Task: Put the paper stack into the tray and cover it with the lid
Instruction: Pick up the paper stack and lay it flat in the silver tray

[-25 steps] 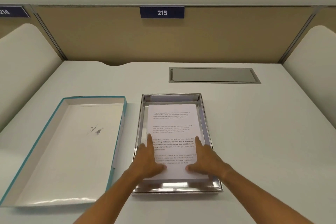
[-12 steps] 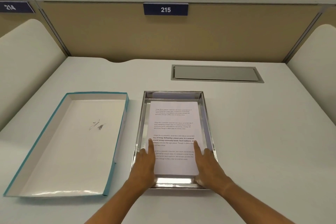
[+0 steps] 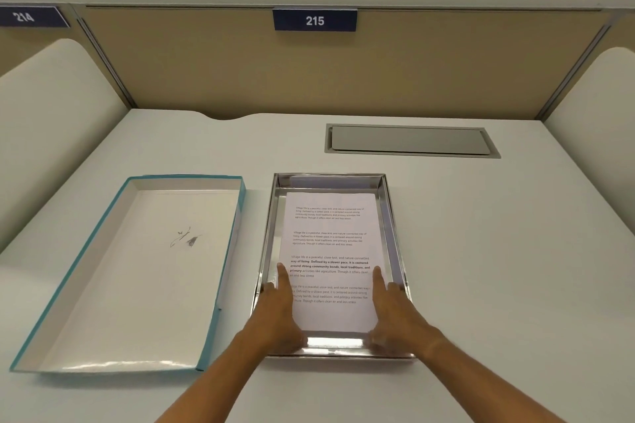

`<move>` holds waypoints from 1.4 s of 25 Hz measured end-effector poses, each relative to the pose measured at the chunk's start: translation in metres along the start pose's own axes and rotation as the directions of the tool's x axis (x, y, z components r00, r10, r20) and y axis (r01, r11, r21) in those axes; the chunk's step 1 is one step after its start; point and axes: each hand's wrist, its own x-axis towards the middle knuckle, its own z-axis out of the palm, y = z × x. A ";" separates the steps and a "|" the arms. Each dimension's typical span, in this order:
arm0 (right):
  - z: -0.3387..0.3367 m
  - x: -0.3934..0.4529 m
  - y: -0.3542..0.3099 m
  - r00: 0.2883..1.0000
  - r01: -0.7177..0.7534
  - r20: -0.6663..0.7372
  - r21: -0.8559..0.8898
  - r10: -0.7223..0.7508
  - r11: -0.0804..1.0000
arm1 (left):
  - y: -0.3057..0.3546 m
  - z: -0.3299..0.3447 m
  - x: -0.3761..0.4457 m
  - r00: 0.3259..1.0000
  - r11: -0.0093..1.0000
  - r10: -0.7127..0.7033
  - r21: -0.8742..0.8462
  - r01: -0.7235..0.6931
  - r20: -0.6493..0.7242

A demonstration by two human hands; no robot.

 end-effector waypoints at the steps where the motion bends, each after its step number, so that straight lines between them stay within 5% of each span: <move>1: -0.008 0.005 0.000 1.000 -0.024 0.014 0.088 0.023 0.996 | 0.003 -0.009 0.003 0.999 0.995 -0.024 -0.097 0.027 0.035; 5: -0.036 0.024 -0.008 0.986 -0.035 -0.120 0.528 0.116 0.848 | 0.019 -0.046 0.021 0.998 0.860 -0.067 -0.506 0.058 0.000; 8: -0.050 0.044 -0.013 0.974 -0.097 -0.064 0.745 0.216 0.660 | 0.036 -0.065 0.038 0.997 0.591 -0.073 -0.803 0.074 0.038; 13: -0.068 0.067 -0.019 0.970 -0.192 0.105 0.882 0.219 0.430 | 0.038 -0.083 0.065 0.958 0.359 -0.255 -0.907 0.219 0.130; 26: -0.079 0.074 -0.009 0.967 -0.195 0.119 0.914 0.225 0.356 | 0.031 -0.087 0.077 0.926 0.331 -0.288 -0.883 0.334 0.243; 31: -0.078 0.070 -0.009 0.972 -0.186 0.123 0.921 0.198 0.342 | 0.034 -0.084 0.077 0.937 0.364 -0.286 -0.882 0.298 0.199; 35: -0.074 0.068 -0.012 0.972 -0.165 0.072 0.886 0.223 0.434 | 0.038 -0.078 0.071 0.965 0.469 -0.255 -0.864 0.183 0.066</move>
